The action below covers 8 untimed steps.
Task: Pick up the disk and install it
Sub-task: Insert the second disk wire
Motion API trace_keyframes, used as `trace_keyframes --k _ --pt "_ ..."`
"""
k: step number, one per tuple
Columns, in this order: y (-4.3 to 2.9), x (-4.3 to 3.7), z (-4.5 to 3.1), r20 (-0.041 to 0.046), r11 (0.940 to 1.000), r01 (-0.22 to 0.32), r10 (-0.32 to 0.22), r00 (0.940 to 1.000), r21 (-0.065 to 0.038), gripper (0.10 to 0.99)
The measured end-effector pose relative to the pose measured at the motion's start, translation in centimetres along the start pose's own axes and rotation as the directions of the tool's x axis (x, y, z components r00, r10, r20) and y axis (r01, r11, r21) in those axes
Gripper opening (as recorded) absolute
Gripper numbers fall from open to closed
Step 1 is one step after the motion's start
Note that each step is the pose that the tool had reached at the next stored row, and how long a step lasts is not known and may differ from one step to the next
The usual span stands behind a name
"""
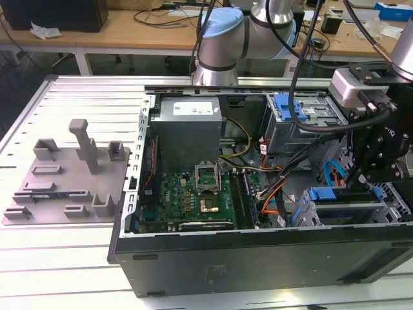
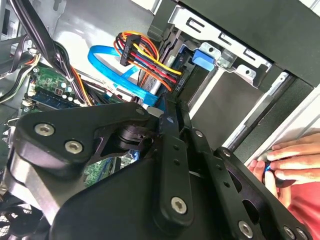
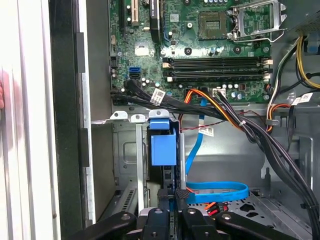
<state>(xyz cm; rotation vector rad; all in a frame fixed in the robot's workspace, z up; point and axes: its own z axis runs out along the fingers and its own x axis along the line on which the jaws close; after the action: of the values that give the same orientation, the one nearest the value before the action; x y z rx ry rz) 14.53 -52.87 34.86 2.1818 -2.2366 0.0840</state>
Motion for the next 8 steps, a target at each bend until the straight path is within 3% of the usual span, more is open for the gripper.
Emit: trace_keyframes --k 8 --pt "0.01 -0.19 0.01 -0.0006 1.0 0.0 0.0 1.0 0.0 0.161"
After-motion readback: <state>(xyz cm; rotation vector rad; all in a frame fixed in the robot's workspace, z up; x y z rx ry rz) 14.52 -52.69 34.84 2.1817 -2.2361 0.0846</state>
